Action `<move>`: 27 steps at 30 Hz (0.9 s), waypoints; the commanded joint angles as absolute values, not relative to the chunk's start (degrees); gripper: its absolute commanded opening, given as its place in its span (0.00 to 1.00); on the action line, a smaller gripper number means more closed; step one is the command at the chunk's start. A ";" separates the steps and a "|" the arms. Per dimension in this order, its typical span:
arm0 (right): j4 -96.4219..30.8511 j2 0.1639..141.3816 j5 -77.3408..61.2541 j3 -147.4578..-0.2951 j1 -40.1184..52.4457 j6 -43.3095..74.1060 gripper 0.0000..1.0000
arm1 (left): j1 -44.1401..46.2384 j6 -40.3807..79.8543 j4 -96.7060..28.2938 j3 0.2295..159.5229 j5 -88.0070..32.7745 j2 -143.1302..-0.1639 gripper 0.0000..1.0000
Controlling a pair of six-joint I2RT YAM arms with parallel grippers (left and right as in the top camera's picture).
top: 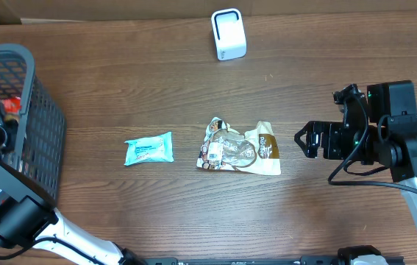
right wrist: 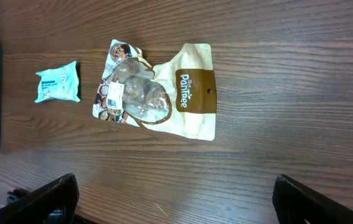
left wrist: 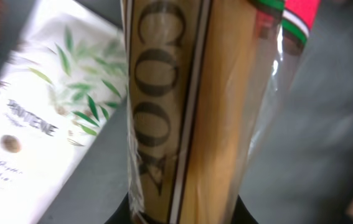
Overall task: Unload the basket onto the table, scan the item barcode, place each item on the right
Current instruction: 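Reach the left gripper into the basket and grasp the spaghetti package, then place the spaghetti package upright between the teal packet and pouch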
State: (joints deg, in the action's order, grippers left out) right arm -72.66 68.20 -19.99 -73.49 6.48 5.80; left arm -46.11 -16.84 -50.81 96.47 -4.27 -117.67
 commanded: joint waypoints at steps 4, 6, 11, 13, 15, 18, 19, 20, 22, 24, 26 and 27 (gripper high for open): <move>-72.27 68.29 -19.55 -74.22 6.81 5.96 1.00 | -45.58 1.85 -50.57 106.17 -10.63 -103.44 0.04; -72.20 68.29 -19.55 -74.22 6.81 5.96 1.00 | -45.54 5.17 -49.06 106.26 -12.95 -99.13 0.04; -72.42 68.29 -19.55 -74.22 6.81 5.96 1.00 | -45.34 9.06 -44.42 106.28 -17.67 -89.76 0.04; -72.62 68.29 -19.55 -74.22 6.81 5.96 1.00 | -45.23 10.20 -42.81 106.28 -17.69 -85.89 0.04; -72.69 68.29 -19.55 -74.22 6.81 5.96 1.00 | -45.17 10.55 -41.93 106.28 -17.82 -81.97 0.04; -72.23 68.29 -19.53 -74.22 6.81 5.93 1.00 | -44.21 10.83 -43.00 106.26 -19.70 -76.93 0.04; -72.03 68.29 -19.51 -74.22 6.81 5.91 1.00 | -43.46 11.20 -44.10 106.26 -20.93 -75.37 0.04; -71.79 68.29 -19.51 -74.22 6.81 5.91 1.00 | -42.65 12.32 -45.43 106.26 -22.39 -74.24 0.04; -71.44 68.29 -19.53 -74.22 6.81 5.93 1.00 | -40.12 14.94 -49.12 106.24 -26.63 -72.58 0.04; -71.37 68.29 -19.53 -74.22 6.81 5.93 1.00 | -36.27 15.44 -53.36 106.24 -30.06 -72.23 0.04; -71.46 68.29 -19.53 -74.22 6.81 5.93 1.00 | -31.09 15.44 -58.28 106.04 -30.48 -72.79 0.04; -71.46 68.29 -19.53 -74.22 6.81 5.93 1.00 | -28.08 15.35 -60.31 105.71 -30.39 -73.36 0.04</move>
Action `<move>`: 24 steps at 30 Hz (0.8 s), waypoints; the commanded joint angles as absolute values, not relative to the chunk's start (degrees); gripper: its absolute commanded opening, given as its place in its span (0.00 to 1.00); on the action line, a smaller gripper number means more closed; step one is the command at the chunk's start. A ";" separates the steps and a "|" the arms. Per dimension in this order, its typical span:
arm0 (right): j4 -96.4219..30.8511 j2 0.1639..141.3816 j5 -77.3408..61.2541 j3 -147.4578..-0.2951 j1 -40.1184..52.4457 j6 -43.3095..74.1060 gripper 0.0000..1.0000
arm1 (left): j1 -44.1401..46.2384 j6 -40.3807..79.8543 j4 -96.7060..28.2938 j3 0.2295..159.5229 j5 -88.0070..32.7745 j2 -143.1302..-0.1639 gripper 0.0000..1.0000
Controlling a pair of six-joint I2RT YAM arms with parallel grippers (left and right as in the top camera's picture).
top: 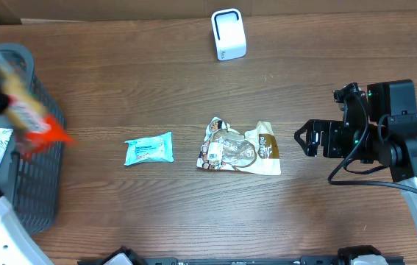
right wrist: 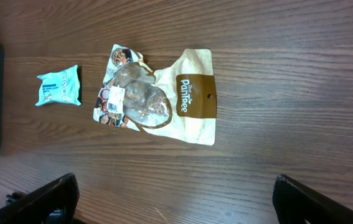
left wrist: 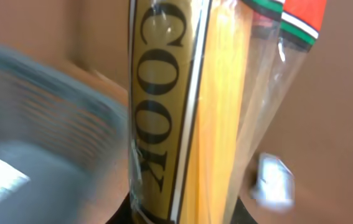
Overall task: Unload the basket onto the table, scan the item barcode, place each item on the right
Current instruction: 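Place the spaghetti package upright between the teal packet and pouch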
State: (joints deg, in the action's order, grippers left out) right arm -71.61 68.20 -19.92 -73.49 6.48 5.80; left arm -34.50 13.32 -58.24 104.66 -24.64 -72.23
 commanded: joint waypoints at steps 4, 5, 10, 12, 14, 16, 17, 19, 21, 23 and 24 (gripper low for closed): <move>-71.46 68.29 -19.53 -74.22 6.81 5.93 1.00 | -14.66 15.22 -65.17 102.52 -28.34 -76.95 0.04; -71.46 68.29 -19.53 -74.22 6.81 5.93 1.00 | -11.68 15.22 -65.78 101.62 -27.11 -77.95 0.04; -71.55 68.29 -19.53 -74.22 6.81 5.93 1.00 | 2.68 19.64 -64.84 92.71 -15.27 -84.42 0.04; -71.48 68.29 -19.51 -74.22 6.81 5.93 1.00 | 6.26 21.65 -62.46 88.40 -13.63 -87.09 0.04; -71.35 68.29 -19.51 -74.22 6.81 5.93 1.00 | 10.20 24.53 -57.14 81.71 -13.52 -90.91 0.04; -71.37 68.29 -19.51 -74.22 6.81 5.91 1.00 | 12.03 25.76 -53.15 77.80 -13.54 -93.54 0.04; -71.40 68.29 -19.51 -74.22 6.81 5.91 1.00 | 12.80 26.48 -51.37 76.34 -13.54 -95.00 0.04; -71.40 68.29 -19.51 -74.22 6.81 5.91 1.00 | 13.76 27.09 -48.31 74.37 -13.54 -97.62 0.04; -71.37 68.29 -19.51 -74.22 6.81 5.89 1.00 | 14.31 27.35 -46.26 73.65 -13.58 -100.53 0.09; -71.42 68.29 -19.51 -74.22 6.81 5.82 1.00 | 14.28 27.49 -45.01 73.65 -14.98 -101.91 0.51; -71.44 68.29 -19.51 -74.22 6.81 5.72 1.00 | 14.22 27.49 -44.53 73.67 -16.10 -101.97 0.60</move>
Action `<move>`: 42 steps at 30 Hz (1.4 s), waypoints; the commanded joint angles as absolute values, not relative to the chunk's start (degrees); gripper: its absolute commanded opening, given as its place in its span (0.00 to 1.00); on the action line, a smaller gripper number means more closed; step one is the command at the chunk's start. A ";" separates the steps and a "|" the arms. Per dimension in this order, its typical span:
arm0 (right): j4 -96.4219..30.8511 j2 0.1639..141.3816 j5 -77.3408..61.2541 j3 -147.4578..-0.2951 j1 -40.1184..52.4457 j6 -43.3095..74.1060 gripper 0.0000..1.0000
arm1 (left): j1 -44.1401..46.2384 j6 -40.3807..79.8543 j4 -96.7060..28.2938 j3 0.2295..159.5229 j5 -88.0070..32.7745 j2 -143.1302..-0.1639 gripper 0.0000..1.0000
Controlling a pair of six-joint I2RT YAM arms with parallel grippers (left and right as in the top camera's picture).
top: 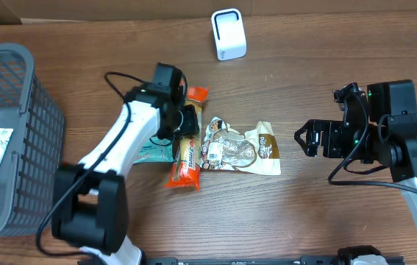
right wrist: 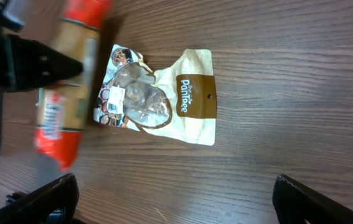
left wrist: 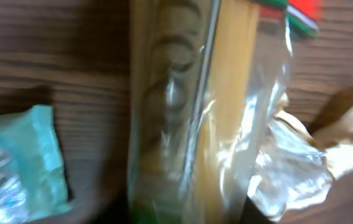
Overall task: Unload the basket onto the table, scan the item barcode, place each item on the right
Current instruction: 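Place the spaghetti package upright between the teal packet and pouch, then reach the left gripper into the basket and grasp the white Pantene tube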
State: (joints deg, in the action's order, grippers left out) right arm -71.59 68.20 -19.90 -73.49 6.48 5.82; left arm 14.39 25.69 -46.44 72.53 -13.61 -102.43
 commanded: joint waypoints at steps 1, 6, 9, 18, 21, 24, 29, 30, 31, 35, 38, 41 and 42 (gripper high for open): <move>-71.48 68.29 -19.51 -74.22 6.81 5.72 1.00 | 13.96 27.49 -43.72 73.80 -17.39 -101.89 0.66; -71.88 68.29 -19.51 -74.22 6.81 5.72 1.00 | 12.45 26.74 -45.50 80.49 -17.89 -100.18 0.82; -72.23 68.29 -19.51 -74.22 6.81 5.72 1.00 | 11.05 23.94 -51.05 89.34 -17.26 -98.28 0.82; -72.73 68.29 -19.51 -74.22 6.81 5.74 1.00 | 1.54 17.93 -71.18 122.32 -3.57 -91.50 1.00; -72.73 68.29 -19.51 -74.22 6.81 5.72 1.00 | -3.77 17.76 -75.55 125.82 0.78 -89.56 1.00; -72.69 68.29 -19.51 -74.22 6.81 5.72 1.00 | -11.84 17.80 -79.55 125.86 5.54 -87.83 1.00; -72.69 68.29 -19.51 -74.22 6.81 5.72 1.00 | -30.50 18.04 -81.65 122.67 5.93 -88.18 1.00; -72.69 68.29 -19.51 -74.22 6.81 5.72 1.00 | -32.97 18.09 -80.88 121.43 5.98 -88.42 1.00; -72.71 68.29 -19.51 -74.22 6.81 5.69 1.00 | -35.35 18.22 -79.68 119.70 5.98 -88.60 1.00; -72.71 68.29 -19.51 -74.22 6.81 5.69 1.00 | -41.76 18.24 -72.23 110.56 6.85 -88.73 1.00; -72.71 68.29 -19.51 -74.22 6.81 5.48 1.00 | -43.00 16.49 -63.22 101.89 6.92 -88.73 0.99; -72.69 68.29 -18.92 -74.22 6.81 5.26 1.00 | -42.28 10.61 -53.56 91.79 9.04 -88.77 0.97; -72.69 68.29 -18.90 -74.22 6.81 4.64 1.00 | -42.04 8.64 -50.57 88.47 10.41 -88.77 0.97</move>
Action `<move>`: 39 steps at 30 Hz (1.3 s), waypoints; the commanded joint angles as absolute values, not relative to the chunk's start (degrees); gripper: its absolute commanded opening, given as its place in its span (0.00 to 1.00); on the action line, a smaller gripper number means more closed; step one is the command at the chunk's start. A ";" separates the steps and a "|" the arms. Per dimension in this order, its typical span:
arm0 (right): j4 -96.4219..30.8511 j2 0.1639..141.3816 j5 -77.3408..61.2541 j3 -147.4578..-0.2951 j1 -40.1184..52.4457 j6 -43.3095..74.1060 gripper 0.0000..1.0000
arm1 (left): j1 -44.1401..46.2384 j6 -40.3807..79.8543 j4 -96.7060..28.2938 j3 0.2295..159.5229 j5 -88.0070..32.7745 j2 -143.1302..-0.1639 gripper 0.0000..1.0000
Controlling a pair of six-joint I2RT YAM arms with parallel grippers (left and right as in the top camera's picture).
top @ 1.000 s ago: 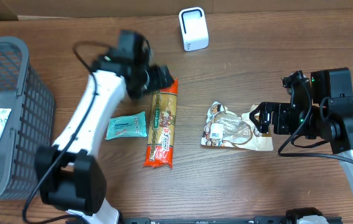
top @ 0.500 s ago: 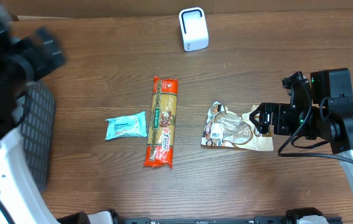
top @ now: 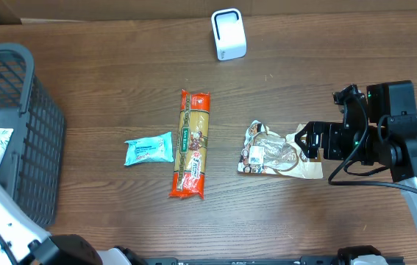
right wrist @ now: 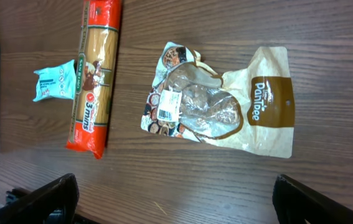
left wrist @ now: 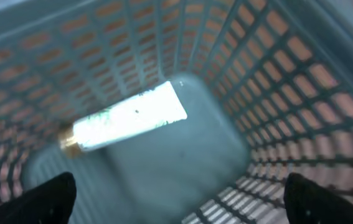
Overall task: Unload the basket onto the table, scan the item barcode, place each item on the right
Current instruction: 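Reach the left gripper into the basket and grasp the white Pantene tube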
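The white scanner [top: 228, 34] stands at the table's far edge. A red and gold spaghetti pack [top: 191, 144] [right wrist: 95, 74] lies lengthwise mid-table, free of both grippers. My left gripper [left wrist: 179, 208] is open over the grey basket [left wrist: 276, 93], looking down at a white tube [left wrist: 126, 118] on its floor. My right gripper [right wrist: 176, 208] is open above the table, right of a brown and white snack bag [top: 279, 154] [right wrist: 220, 109]. The bag's barcode label faces up.
A teal packet [top: 148, 149] [right wrist: 55, 81] lies just left of the spaghetti pack. The basket [top: 43, 125] takes up the table's left edge. The right arm [top: 385, 132] hangs over the right side.
The spaghetti pack, then in my left gripper beside the snack bag, now lies on the table. My left gripper is open over the basket. The snack bag sits further right. My right arm is unmoved.
My left gripper was shut on the spaghetti pack inside the basket, next to the white tube. Then it held the pack above the basket, then low over mid-table. Now the pack lies there and the gripper is open over the basket again.
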State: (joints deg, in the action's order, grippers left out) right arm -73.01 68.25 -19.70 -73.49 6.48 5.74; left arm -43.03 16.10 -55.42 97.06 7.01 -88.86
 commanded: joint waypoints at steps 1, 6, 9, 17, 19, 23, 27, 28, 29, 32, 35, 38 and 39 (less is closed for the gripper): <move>-72.71 68.29 -18.81 -74.22 6.81 4.38 1.00 | -41.93 6.55 -47.88 85.52 11.88 -88.77 0.98; -72.73 68.29 -18.44 -74.22 6.81 4.40 1.00 | -41.98 -17.98 -34.35 71.11 14.02 -88.95 1.00; -72.73 68.29 -18.44 -74.22 6.81 4.40 1.00 | -42.00 -29.26 -28.03 66.02 13.91 -89.01 1.00; -72.75 68.29 -18.46 -74.22 6.81 4.49 1.00 | -47.00 -32.86 -24.95 65.14 5.15 -94.85 1.00; -72.73 68.29 -18.46 -74.22 6.81 4.64 1.00 | -48.23 -32.58 -24.53 65.14 5.21 -96.97 1.00; -72.73 68.29 -18.46 -74.22 6.81 4.64 1.00 | -49.74 -31.77 -23.27 65.14 4.89 -100.25 1.00; -72.69 68.29 -18.48 -74.22 6.81 4.67 1.00 | -49.98 -35.70 -21.65 65.19 7.05 -102.52 1.00; -72.69 68.29 -18.48 -74.22 6.81 4.67 1.00 | -50.00 -37.06 -21.12 65.19 8.58 -103.09 1.00; -72.69 68.29 -18.48 -74.22 6.81 4.69 1.00 | -50.11 -37.43 -20.49 65.19 9.78 -103.50 1.00; -72.62 68.29 -18.48 -74.22 6.81 5.30 1.00 | -50.39 -37.63 -18.26 65.19 10.50 -104.05 1.00; -72.10 68.29 -18.52 -74.22 6.81 6.00 1.00 | -50.30 -40.23 -16.21 65.19 10.52 -104.05 1.00; -71.90 68.29 -18.52 -74.22 6.81 6.00 1.00 | -50.68 -43.92 -16.08 65.19 11.14 -104.16 1.00; -71.99 68.29 -18.52 -74.22 6.81 6.00 1.00 | -51.18 -43.94 -16.01 65.19 11.11 -104.27 1.00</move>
State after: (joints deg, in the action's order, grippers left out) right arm -72.27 68.42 -19.03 -73.47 6.48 5.67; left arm -50.04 -39.72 -16.27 64.97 9.89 -102.83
